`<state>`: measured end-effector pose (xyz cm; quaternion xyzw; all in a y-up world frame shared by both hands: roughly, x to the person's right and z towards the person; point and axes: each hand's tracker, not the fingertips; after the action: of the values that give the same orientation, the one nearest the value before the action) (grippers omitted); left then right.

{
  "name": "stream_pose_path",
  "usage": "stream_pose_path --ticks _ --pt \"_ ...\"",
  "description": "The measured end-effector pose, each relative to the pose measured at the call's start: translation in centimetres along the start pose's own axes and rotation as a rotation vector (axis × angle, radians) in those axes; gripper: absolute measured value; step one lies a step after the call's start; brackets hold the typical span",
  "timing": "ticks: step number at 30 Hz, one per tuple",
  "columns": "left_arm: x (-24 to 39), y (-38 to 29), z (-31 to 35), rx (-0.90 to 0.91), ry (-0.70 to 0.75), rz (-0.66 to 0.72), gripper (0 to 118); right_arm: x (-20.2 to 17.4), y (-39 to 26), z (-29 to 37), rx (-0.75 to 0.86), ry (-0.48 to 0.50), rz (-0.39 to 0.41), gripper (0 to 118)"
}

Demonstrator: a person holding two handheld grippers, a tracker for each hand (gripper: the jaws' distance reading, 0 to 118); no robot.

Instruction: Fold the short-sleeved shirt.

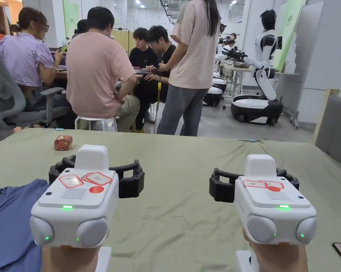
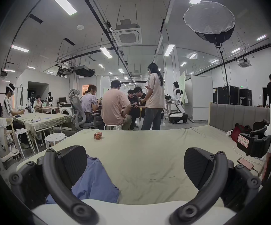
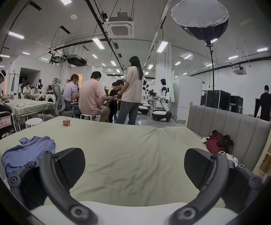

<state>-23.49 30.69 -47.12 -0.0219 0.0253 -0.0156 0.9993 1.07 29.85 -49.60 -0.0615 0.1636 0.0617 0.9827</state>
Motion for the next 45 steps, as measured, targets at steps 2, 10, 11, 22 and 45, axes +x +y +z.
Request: stream_pose_path --ticks 2,10,11,22,45 --pt "0.04 0.03 0.0 0.0 0.001 -0.006 118 0.12 -0.05 -0.04 0.001 0.0 0.003 118" --pt "0.23 0.03 0.0 0.001 0.004 -0.015 118 0.06 -0.09 -0.06 0.0 0.01 0.017 118" --pt "0.22 0.04 -0.01 0.001 0.004 -0.014 118 0.03 -0.07 -0.06 -0.001 0.011 0.017 118" --pt "0.2 0.21 -0.01 0.0 0.011 -0.023 118 0.1 0.13 -0.03 0.003 0.019 0.01 118" --pt "0.24 -0.06 0.11 -0.003 0.001 -0.026 118 0.0 -0.44 -0.07 -0.016 0.008 0.013 118"
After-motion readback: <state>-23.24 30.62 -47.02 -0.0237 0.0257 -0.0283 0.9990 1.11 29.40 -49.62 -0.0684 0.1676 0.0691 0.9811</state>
